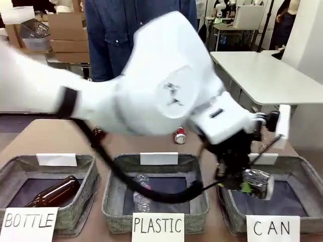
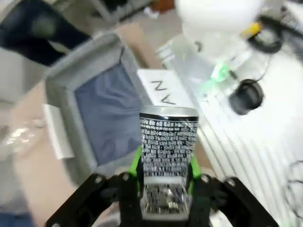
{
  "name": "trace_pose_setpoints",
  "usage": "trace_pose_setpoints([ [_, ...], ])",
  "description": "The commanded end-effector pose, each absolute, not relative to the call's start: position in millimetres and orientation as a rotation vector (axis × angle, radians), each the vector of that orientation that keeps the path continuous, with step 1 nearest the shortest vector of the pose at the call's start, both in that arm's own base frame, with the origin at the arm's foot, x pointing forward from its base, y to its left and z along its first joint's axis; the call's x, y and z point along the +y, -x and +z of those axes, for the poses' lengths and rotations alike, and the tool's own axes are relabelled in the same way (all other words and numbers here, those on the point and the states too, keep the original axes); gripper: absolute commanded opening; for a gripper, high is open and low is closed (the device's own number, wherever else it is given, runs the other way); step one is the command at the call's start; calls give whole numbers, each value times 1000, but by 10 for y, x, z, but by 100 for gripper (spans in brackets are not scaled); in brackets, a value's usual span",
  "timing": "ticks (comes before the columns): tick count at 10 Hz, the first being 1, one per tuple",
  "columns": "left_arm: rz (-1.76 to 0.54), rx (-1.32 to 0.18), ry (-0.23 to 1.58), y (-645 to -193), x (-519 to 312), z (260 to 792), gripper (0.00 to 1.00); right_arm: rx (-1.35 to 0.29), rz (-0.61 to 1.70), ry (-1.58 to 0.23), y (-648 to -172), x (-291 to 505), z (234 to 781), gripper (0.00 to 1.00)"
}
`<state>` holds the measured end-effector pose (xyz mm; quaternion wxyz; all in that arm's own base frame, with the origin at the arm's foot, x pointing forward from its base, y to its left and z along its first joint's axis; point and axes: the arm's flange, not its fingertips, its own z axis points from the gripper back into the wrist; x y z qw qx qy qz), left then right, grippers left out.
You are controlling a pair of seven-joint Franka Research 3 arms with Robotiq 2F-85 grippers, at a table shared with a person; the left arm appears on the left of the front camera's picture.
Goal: Sort the can waste into the basket.
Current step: Pick up the can waste from the table and place it in the right Fabric basket.
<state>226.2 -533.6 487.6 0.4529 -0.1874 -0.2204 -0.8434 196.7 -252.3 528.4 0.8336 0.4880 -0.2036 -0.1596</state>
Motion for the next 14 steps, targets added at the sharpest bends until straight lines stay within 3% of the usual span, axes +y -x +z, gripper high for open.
trace_pose_setpoints([
  [1,-2062,-424,493,-2250,-5885,4820,39,-436,-355,-1054,-1974,-2490,5311,100],
  [8,-2032,-407,444,-2514,-6356,4458,41,-436,-355,-1054,-1974,-2490,5311,100],
  [9,-2041,-401,441,-2546,-6344,4449,97,-436,-355,-1054,-1974,-2490,5311,100],
  [14,-2029,-440,409,-2636,-6288,4464,100,-436,-355,-1054,-1974,-2490,5311,100],
])
